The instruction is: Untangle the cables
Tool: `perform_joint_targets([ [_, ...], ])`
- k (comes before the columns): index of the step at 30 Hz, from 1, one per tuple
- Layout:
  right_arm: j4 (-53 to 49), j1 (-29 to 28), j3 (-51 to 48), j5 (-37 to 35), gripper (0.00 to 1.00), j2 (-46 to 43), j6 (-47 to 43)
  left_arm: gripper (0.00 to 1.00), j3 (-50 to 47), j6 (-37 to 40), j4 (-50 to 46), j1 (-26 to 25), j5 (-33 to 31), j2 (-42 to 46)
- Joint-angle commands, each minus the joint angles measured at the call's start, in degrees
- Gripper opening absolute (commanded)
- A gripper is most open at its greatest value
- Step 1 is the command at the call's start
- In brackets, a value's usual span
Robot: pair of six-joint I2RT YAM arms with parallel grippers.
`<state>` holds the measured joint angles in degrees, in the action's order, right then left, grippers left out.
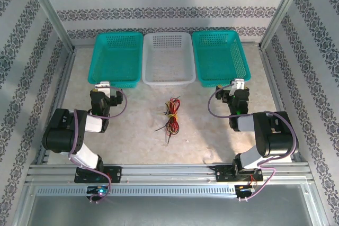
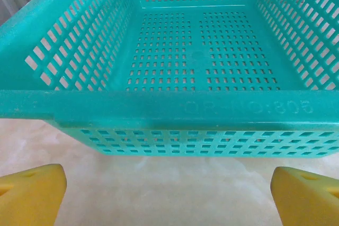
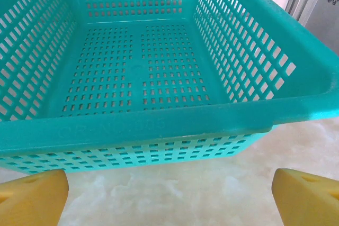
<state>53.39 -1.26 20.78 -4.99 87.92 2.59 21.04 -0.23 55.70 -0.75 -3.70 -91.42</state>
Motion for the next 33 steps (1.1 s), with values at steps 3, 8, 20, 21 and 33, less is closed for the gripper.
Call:
perform_joint_targets([
  [3,1.2,0.3,0.6,1.0,0.98,-0.3,-0.4,0.99,0.2,-0.7,0.9,0.1,-1.2,-0.1],
  [8,1.2,0.2,0.6,1.1,0.98,-0.3,-0.3,0.99,0.2,-0.8,0.8,0.2,-1.2,-0.1],
  [20,1.1,0.3,0.6,1.2,0.99,-0.3,-0.4,0.99,0.4,-0.8,0.6,0.1,-1.3,-0.1],
  [21,1.1,0.3,0.6,1.2,0.98,-0.3,-0.3,0.99,0.4,-0.8,0.6,0.2,-1.2,-0.1],
  [33,-16.4,0.1,3.4,-3.6,0.98,-15.4,1.4,0.99,0.9,0.0,-7.4,-0.2,-0.6,8.3],
])
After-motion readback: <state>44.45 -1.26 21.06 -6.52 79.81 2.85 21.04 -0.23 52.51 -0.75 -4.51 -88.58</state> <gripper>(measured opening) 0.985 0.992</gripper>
